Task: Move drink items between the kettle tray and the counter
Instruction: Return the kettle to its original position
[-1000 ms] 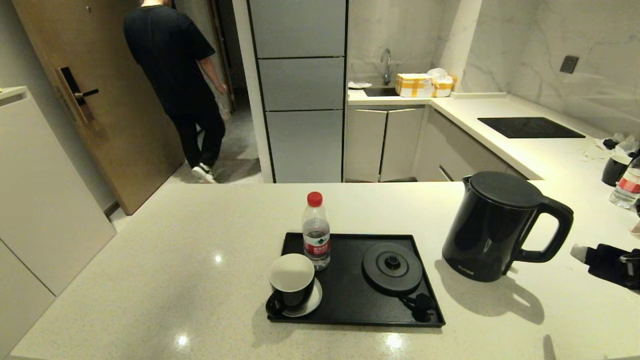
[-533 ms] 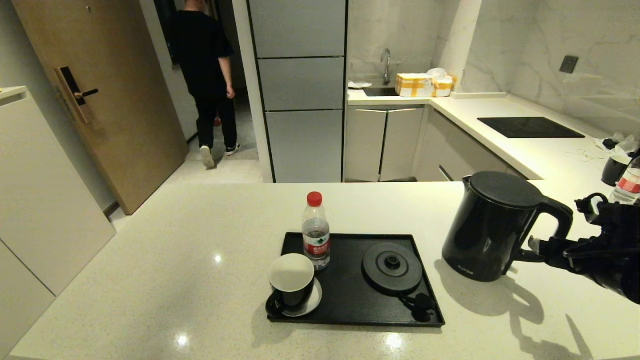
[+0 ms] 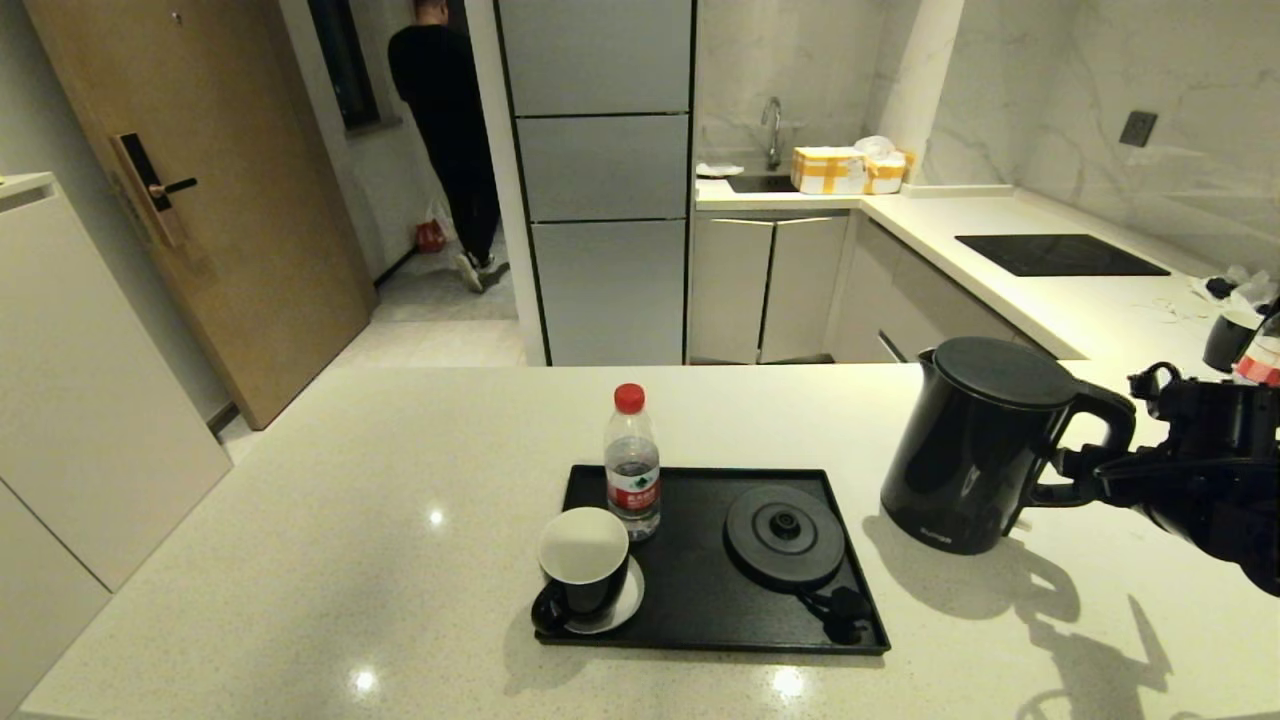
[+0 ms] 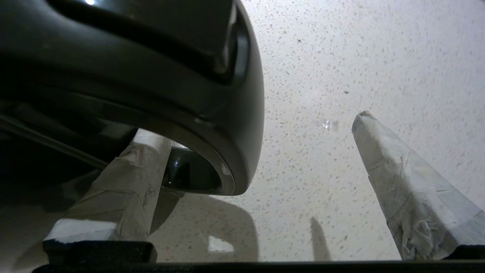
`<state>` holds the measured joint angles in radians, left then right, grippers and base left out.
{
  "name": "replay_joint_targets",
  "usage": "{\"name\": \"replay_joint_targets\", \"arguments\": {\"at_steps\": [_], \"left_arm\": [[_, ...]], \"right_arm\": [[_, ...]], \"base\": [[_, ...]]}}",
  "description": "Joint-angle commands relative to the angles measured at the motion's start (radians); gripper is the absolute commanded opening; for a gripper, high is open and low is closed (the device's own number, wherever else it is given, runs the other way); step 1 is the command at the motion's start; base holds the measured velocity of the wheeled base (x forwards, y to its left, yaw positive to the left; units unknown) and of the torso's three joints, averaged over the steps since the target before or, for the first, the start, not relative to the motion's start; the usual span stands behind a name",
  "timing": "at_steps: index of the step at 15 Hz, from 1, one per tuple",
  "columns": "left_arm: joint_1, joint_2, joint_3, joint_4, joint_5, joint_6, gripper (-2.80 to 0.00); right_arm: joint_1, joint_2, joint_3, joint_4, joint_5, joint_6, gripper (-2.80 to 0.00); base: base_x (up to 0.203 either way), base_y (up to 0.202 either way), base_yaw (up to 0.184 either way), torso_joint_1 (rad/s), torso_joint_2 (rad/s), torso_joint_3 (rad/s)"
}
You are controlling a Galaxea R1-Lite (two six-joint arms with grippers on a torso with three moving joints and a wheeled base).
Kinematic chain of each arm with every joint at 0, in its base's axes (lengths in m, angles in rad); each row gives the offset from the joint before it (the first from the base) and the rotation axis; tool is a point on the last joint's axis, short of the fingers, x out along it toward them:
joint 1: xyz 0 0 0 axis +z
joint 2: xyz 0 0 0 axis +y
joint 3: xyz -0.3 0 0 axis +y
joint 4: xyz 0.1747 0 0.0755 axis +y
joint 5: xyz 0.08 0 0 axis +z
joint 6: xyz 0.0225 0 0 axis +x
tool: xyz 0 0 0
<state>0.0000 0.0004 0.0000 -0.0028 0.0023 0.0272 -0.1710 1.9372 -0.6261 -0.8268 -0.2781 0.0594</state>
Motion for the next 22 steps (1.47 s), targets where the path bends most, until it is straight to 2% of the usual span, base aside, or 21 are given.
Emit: {"name": "replay_joint_targets", "arguments": {"at_steps": [1, 5, 14, 20, 21, 22], "left_arm": [[0.0, -0.001, 0.0, 0.0, 0.001, 0.0, -2.8], [0.0, -0.002, 0.0, 0.0, 0.001, 0.0, -2.8], [0.0, -0.002, 0.0, 0.0, 0.001, 0.0, -2.8], [0.0, -0.002, 0.0, 0.0, 0.001, 0.0, -2.8], [0.0, -0.002, 0.0, 0.0, 0.001, 0.002, -2.8], [0.0, -0.002, 0.0, 0.0, 0.001, 0.0, -2.8]], "right_arm": [[-0.016, 0.002, -0.001, -0.005, 0.013, -0.041, 0.0], [-0.07, 0.008, -0.004, -0.005, 0.139, -0.087, 0.0], [-0.128, 0.147, -0.073, -0.084, 0.145, -0.095, 0.0], [-0.136, 0.183, -0.138, -0.075, 0.196, -0.105, 0.0], [-0.136, 0.189, -0.137, -0.078, 0.198, -0.105, -2.8], [-0.136, 0.192, -0.136, -0.08, 0.205, -0.107, -2.8]], "base": [[0.0, 0.0, 0.0, 0.0, 0.0, 0.0], [0.0, 0.0, 0.0, 0.0, 0.0, 0.0], [0.0, 0.0, 0.0, 0.0, 0.0, 0.0], [0.0, 0.0, 0.0, 0.0, 0.0, 0.0], [0.0, 0.0, 0.0, 0.0, 0.0, 0.0], [0.0, 0.0, 0.0, 0.0, 0.0, 0.0]]}}
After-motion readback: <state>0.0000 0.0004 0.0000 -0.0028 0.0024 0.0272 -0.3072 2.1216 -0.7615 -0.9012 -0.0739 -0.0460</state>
